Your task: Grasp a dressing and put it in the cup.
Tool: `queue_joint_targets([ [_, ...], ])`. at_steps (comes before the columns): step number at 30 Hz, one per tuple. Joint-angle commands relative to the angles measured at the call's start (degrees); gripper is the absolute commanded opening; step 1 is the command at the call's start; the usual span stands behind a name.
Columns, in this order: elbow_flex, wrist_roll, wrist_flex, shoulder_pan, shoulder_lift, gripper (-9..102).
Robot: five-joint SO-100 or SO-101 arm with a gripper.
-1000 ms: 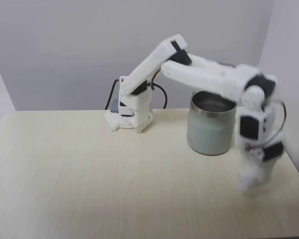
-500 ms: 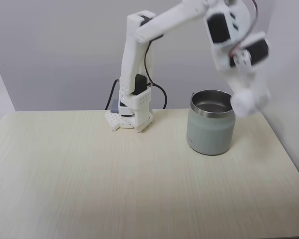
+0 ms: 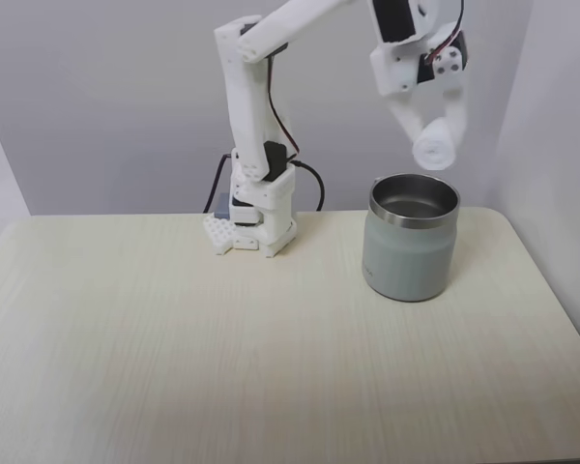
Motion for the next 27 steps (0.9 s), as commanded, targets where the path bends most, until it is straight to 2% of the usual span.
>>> queue_joint_targets([
  [1,-4.13,-3.96,1.58,-2.99,-3.52,0],
  [5,-9.84,-6.15,0.79,-4.13,-2.29,0],
  [12,-20.65,-6.5,-5.8,-6.5,-2.11,0],
  [20,-23.12,-6.42,-8.0,-7.21,-2.02,0],
  [22,-23.38,-6.15,-8.0,-7.21,-2.29,4],
  [25,-25.22,-6.5,-8.0,-7.38,-3.87,18],
  [27,-25.93,-6.94,-8.0,-7.56,-4.57,23],
])
